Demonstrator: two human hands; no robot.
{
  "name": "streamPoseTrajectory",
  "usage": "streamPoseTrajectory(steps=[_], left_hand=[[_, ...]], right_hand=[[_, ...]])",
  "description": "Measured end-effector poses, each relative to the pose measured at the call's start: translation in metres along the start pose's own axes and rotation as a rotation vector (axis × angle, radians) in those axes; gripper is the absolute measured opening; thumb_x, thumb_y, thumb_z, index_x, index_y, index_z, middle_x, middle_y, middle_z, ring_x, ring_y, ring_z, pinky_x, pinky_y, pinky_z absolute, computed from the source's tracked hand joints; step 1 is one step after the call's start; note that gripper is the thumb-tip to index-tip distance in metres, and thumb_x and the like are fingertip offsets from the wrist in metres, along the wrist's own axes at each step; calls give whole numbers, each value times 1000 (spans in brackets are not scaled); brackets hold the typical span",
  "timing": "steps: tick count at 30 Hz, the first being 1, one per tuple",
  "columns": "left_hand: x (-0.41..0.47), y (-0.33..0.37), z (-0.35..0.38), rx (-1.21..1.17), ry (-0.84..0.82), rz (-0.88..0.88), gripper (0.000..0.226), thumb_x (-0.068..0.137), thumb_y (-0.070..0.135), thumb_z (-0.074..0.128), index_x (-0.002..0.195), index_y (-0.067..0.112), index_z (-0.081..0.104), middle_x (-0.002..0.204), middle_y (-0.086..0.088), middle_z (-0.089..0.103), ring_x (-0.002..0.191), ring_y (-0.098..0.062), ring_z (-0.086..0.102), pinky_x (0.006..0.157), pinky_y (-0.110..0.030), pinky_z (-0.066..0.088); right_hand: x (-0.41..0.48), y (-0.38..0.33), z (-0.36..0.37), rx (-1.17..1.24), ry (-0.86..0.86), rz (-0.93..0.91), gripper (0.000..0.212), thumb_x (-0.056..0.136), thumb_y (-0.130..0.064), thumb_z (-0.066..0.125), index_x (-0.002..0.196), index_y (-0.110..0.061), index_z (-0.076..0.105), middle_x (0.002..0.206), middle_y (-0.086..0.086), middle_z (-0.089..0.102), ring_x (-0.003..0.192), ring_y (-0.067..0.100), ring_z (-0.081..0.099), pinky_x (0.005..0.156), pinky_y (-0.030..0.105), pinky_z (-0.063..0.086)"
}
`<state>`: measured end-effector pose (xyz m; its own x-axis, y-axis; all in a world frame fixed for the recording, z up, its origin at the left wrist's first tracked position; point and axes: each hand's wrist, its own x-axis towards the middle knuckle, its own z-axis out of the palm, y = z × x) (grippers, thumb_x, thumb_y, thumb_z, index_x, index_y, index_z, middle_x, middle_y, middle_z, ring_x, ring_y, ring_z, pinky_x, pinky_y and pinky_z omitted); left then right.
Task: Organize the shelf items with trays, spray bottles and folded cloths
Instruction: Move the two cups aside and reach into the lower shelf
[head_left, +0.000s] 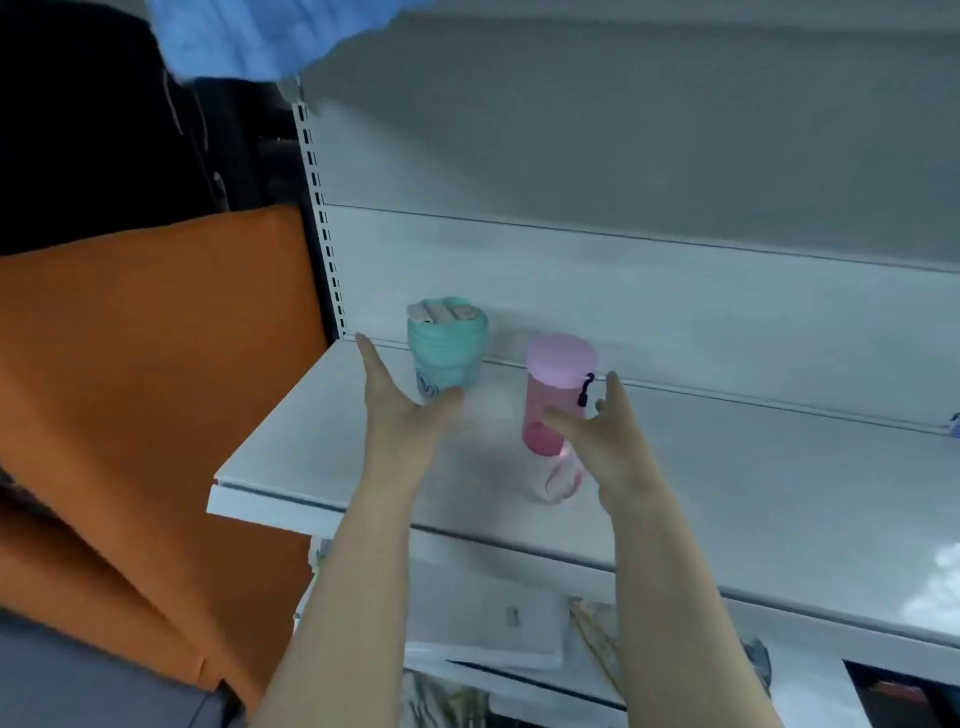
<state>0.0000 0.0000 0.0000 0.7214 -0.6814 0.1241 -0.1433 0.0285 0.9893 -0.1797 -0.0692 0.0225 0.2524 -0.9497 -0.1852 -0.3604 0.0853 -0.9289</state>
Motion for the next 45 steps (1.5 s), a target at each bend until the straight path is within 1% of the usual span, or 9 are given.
streamPoseTrajectory(steps=[2, 5, 10, 14, 20, 26, 34, 38, 45], left_hand=[[13, 1, 9, 28, -3, -2, 123, 79, 23, 81, 157, 33, -13, 166, 6, 12, 150, -11, 20, 115, -31, 27], [30, 2, 19, 36, 6, 1, 130, 74, 26, 86, 157, 31, -14, 159, 7, 27, 145, -9, 28, 110, -24, 27], [45, -1, 26, 78, -71, 91, 138, 72, 23, 89, 153, 36, -22, 128, 27, 45, 107, 13, 53, 94, -14, 37], [48, -2, 28, 95, -57, 89, 137, 72, 27, 89, 152, 42, -21, 129, 22, 49, 111, 1, 52, 94, -18, 37], [49, -4, 30, 162, -48, 120, 134, 73, 26, 88, 153, 43, -19, 121, 18, 54, 102, -5, 57, 88, -19, 41], [46, 1, 22, 230, -54, 127, 129, 74, 30, 87, 155, 41, -13, 119, 14, 55, 100, -6, 55, 86, -20, 40], [11, 16, 1, 198, -41, 212, 107, 72, 28, 87, 152, 40, 17, 117, 28, 54, 95, 18, 55, 73, 2, 40], [-25, 38, -18, 126, 22, 225, 85, 73, 23, 85, 128, 53, 27, 106, 34, 55, 86, 25, 54, 66, 1, 42], [-87, 50, -64, 128, -21, 226, 84, 70, 31, 86, 129, 50, 30, 106, 29, 58, 91, 16, 58, 75, -18, 48]], right_hand=[[14, 2, 5, 5, -16, -81, 111, 71, -38, 79, 157, -25, 11, 127, -3, 58, 89, 20, 64, 83, 27, 50], [37, 11, 11, 59, -23, -164, 130, 46, -51, 83, 153, -23, 14, 134, -3, 58, 118, 17, 60, 104, 41, 48], [62, 14, 8, 124, -99, -224, 104, 63, -31, 89, 146, -22, 28, 117, -9, 65, 106, 12, 64, 94, 31, 51], [71, 12, 12, 165, -99, -235, 72, 70, -22, 87, 127, -27, 44, 106, -8, 67, 96, 14, 66, 86, 31, 53], [75, 11, 12, 192, -123, -215, 65, 74, -20, 85, 127, -26, 48, 111, -7, 67, 99, 11, 65, 81, 26, 50], [63, 9, 13, 186, 8, -148, 59, 71, -35, 84, 117, -27, 47, 101, -9, 64, 96, 15, 63, 84, 38, 53], [29, -5, -2, 218, 64, -196, 68, 61, -46, 83, 118, -28, 52, 106, -4, 68, 98, 20, 65, 79, 40, 55], [0, -9, -5, 219, 79, -223, 62, 66, -44, 83, 117, -27, 53, 105, -5, 68, 96, 18, 65, 72, 34, 51], [-58, -11, 7, 201, 97, -248, 62, 60, -47, 82, 113, -27, 55, 102, -5, 69, 96, 19, 67, 83, 42, 57]])
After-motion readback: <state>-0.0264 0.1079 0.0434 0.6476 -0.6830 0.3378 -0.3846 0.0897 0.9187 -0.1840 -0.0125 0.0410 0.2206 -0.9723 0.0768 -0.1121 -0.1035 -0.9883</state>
